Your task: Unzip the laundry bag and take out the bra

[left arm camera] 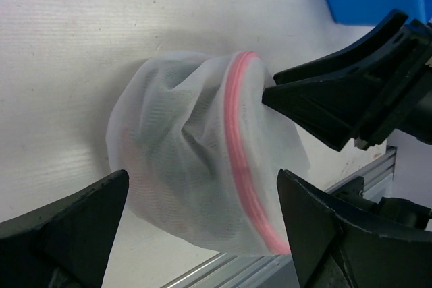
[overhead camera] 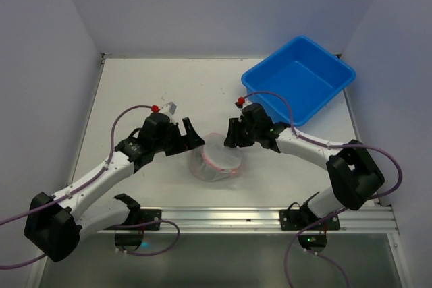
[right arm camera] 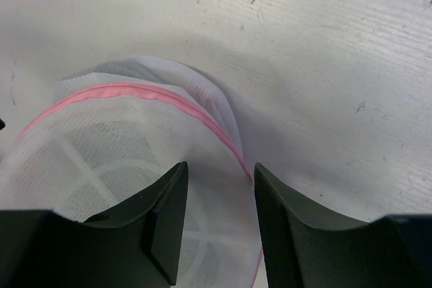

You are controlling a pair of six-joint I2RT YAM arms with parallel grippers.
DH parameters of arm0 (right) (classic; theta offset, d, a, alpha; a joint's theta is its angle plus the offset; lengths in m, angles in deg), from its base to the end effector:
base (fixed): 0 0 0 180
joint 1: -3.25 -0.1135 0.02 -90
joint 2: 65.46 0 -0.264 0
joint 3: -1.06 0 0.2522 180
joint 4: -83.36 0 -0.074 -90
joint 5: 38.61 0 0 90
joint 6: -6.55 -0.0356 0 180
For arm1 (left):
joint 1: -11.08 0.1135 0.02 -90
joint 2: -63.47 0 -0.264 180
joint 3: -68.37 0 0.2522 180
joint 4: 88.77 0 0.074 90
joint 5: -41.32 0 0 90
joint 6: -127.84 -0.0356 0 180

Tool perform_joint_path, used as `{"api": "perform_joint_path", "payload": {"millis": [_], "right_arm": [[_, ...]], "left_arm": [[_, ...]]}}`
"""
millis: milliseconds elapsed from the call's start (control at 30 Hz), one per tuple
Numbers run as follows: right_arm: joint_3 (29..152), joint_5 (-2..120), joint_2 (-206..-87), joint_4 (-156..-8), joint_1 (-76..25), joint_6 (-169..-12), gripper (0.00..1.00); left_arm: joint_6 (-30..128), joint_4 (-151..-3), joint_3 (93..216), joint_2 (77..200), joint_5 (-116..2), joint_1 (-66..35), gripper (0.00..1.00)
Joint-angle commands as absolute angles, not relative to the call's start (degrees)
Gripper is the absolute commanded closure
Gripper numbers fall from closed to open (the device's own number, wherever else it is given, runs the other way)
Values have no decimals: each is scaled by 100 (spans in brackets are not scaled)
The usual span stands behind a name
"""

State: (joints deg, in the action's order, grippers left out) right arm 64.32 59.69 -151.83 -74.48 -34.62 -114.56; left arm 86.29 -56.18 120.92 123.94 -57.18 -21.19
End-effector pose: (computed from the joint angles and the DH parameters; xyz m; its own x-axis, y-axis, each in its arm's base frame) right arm 0.2432 0.1957 0.2004 -0.8355 -0.0020 -0.5496 -0.2990 0.8407 0.4514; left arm 0.1855 -0.1234 0.2375 -0.8306 -0.3509 -0.4324 0.0022 0.7744 -0.6327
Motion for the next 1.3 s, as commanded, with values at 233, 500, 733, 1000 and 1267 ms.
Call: {"api": "perform_joint_path", "payload": {"millis": [233, 500, 733, 1000, 1267], "right_arm": [[6650, 5825, -15080, -7656, -3490, -11509, 54], [6633, 5755, -14993, -7682, -3498, -11561, 54], [6466, 5316, -13617, -6893, -3498, -11307, 50], [6273, 5657, -12031, -6355, -3709, -11306, 51], [5992, 6123, -12161, -6644, -4166, -11403, 53]], "left_arm": [[9672, -5576, 11993, 11955, -6231, -2390, 9], [10016, -5910, 12063, 12701, -5889, -3058, 22], [9998, -6190, 12352, 13000, -5062, -3032, 84], [10261, -6577, 12705, 13483, -4324, -2962, 99], [10463, -6824, 12758, 13704, -4394, -2847, 100]]}}
